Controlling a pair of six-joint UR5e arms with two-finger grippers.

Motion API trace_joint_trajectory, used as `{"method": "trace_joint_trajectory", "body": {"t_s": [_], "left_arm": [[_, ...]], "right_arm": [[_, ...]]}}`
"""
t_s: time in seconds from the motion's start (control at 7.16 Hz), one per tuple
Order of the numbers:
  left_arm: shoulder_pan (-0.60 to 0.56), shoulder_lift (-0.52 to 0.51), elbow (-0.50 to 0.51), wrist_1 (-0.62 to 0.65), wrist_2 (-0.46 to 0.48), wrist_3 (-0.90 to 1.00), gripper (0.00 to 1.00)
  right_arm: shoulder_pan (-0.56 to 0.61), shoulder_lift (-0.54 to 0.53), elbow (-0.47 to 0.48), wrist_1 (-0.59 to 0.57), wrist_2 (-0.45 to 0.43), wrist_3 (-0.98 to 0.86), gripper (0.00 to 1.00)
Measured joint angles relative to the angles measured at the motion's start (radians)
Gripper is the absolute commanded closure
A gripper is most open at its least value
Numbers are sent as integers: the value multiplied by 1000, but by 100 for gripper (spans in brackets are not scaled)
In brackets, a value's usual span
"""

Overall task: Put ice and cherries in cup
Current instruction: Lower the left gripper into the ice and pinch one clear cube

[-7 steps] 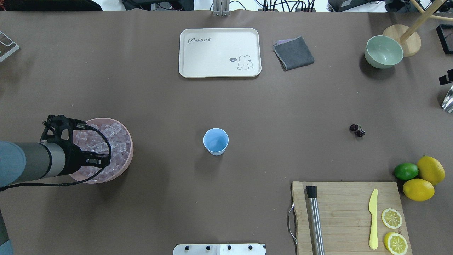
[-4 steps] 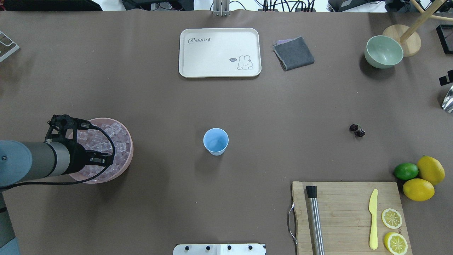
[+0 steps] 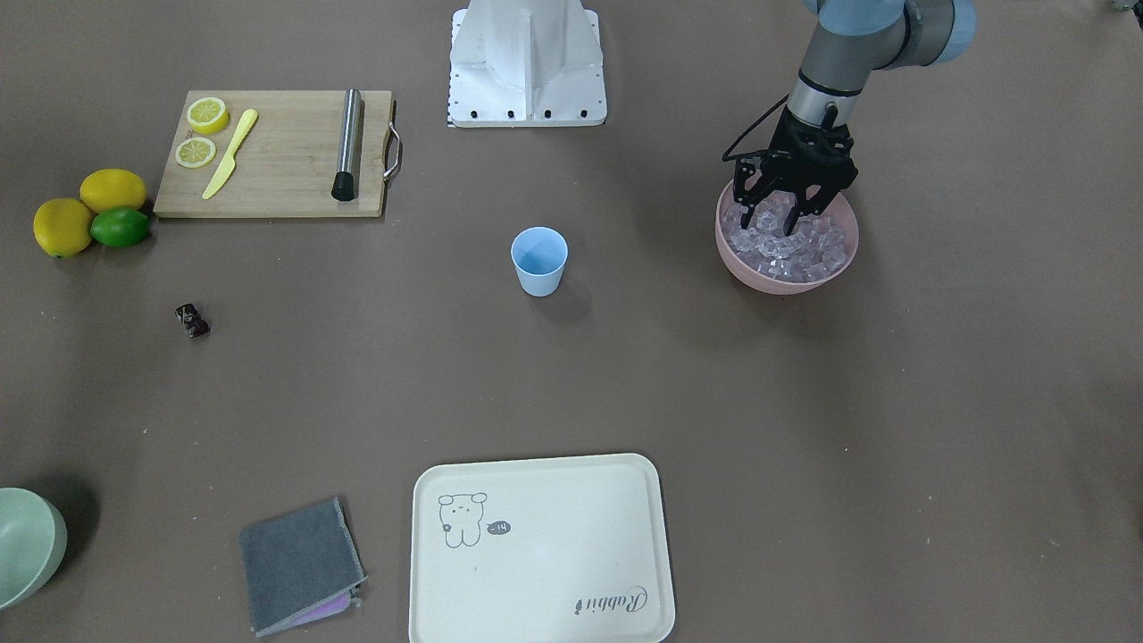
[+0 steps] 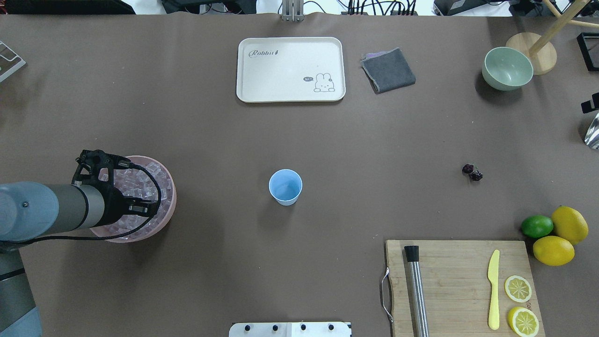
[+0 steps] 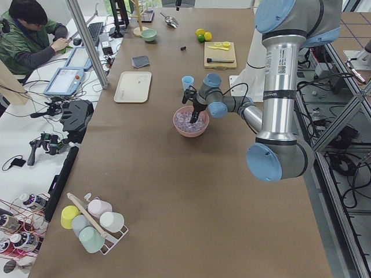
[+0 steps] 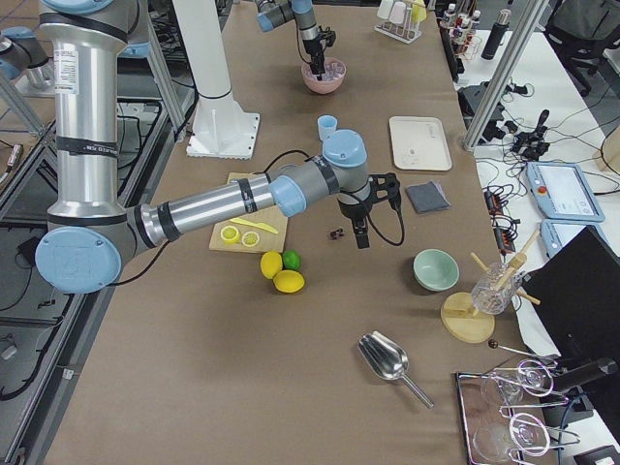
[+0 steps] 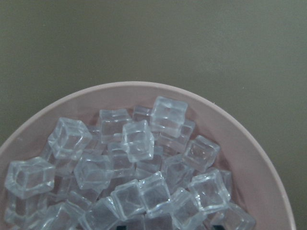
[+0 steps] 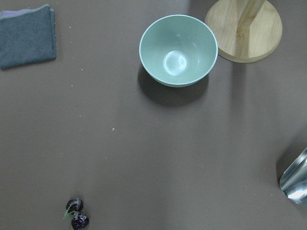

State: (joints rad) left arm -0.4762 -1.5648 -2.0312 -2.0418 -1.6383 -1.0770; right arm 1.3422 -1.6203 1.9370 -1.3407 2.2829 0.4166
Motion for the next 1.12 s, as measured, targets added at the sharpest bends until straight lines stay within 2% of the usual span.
{"method": "trace_joint_trajectory", "body": {"t_s": [0.14, 0.28, 0.42, 0.56, 0.84, 0.98, 1.12], "left_arm": [[0, 5, -1, 0, 0, 1, 35], [1, 8, -3, 0, -1, 1, 42], [2, 9, -4, 0, -1, 2, 54], [3, 10, -4, 0, -1, 2, 60], [5, 15, -5, 0, 0, 2, 62], [5, 21, -8, 0, 0, 2, 68], [5, 28, -11, 0, 0, 2, 79]], "right_arm": [[0, -1, -1, 0, 0, 0, 0], [0, -1, -1, 0, 0, 1, 0], [0, -2, -1, 0, 0, 1, 0], [0, -4, -1, 0, 0, 1, 0], [0, -7, 0, 0, -1, 1, 0], [0, -8, 0, 0, -1, 1, 0], [0, -8, 0, 0, -1, 1, 0]]}}
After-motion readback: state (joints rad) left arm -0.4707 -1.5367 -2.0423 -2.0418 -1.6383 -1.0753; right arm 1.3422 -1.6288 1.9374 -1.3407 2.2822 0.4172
